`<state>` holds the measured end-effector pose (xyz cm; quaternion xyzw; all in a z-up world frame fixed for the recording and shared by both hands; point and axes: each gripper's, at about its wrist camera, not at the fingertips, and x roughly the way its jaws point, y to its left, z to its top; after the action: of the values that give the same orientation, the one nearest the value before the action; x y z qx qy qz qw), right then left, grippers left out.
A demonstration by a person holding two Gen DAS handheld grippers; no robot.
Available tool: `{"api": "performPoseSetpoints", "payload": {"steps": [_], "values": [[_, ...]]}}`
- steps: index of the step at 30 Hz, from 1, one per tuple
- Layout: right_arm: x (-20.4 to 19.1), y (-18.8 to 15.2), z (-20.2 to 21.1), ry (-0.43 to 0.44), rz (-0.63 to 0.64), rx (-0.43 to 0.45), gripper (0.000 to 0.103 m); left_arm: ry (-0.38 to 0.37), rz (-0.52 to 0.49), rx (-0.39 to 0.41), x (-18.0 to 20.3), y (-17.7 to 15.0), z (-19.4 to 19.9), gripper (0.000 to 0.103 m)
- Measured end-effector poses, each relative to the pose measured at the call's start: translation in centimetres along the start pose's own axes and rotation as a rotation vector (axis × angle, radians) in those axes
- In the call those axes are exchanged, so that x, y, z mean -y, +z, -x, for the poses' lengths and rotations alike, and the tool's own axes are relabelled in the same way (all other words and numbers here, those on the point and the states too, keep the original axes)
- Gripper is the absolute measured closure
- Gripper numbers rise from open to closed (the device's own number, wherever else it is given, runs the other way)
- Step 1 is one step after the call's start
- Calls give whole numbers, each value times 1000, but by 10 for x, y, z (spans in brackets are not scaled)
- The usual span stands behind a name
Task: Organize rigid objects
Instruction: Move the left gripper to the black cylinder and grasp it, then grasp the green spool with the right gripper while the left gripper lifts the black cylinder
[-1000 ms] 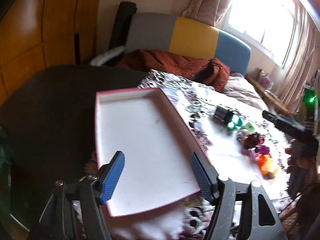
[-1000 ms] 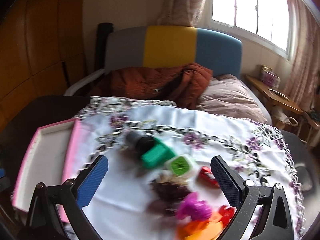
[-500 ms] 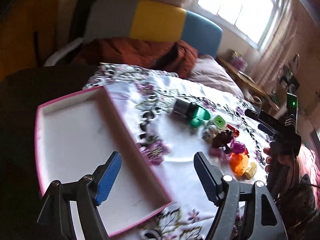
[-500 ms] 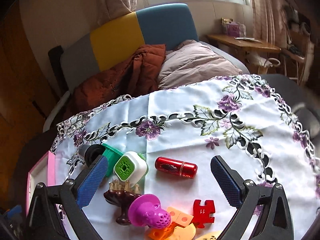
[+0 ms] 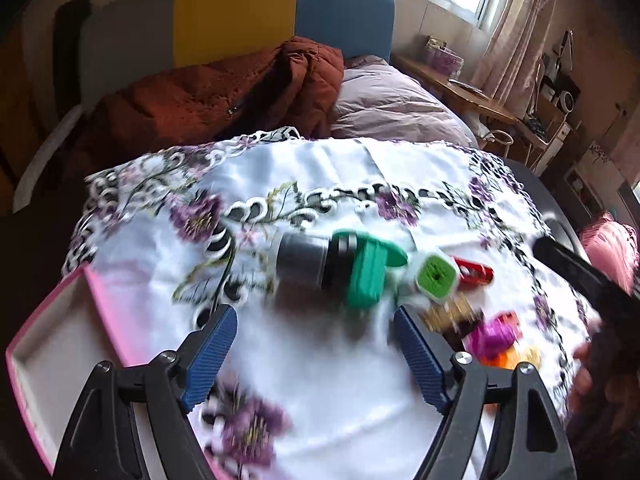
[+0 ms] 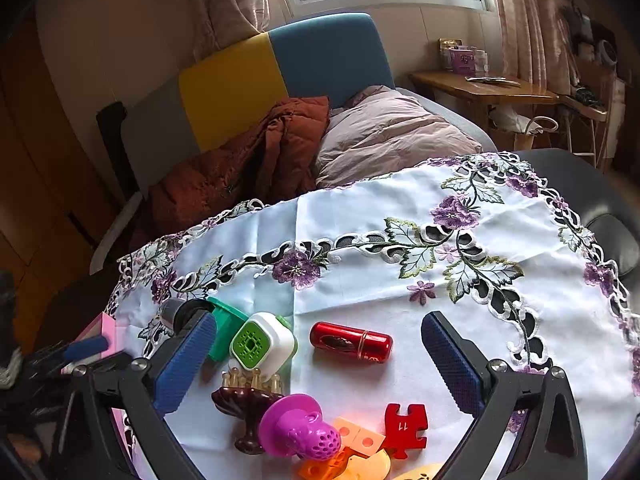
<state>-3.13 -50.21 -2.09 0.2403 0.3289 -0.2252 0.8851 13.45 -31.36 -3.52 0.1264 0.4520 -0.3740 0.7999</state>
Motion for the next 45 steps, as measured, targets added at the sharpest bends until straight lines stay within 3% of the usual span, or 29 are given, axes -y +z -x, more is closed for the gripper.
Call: {"api": "performPoseSetpoints", "payload": {"steps": [5,12,13,14,16,22,28,36,41,45], "values": [[6,2,-2,4,-28,-6,0,19,-45,-15,1,16,-26,16],[7,2,-6,13,-39,-19,0,-38,8,-73,-8,29,-61,15],[7,2,-6,12,-36,-19,0,-53,17,-88,-9,29,-66,17],[6,2,-7,9,-30,-20,0,-68,26,-101,-10,29,-71,29],[4,2,-7,-1,-17,-19,0,-77,37,-97,-13,25,-73,33],[9,2,-7,-4,-41,-19,0,-94,92,-34,-26,6,-38,34],[0,-2,-10,11,-7,-41,1,-48,95,20,-32,-29,13,33],[-56,-9,-19,88,166,-97,21,-7,110,92,-46,-78,70,33],[-113,-9,-52,96,320,-198,37,-1,167,101,-63,-104,89,33],[-138,-12,-97,8,401,-339,41,8,217,121,-81,-123,105,33]]}}
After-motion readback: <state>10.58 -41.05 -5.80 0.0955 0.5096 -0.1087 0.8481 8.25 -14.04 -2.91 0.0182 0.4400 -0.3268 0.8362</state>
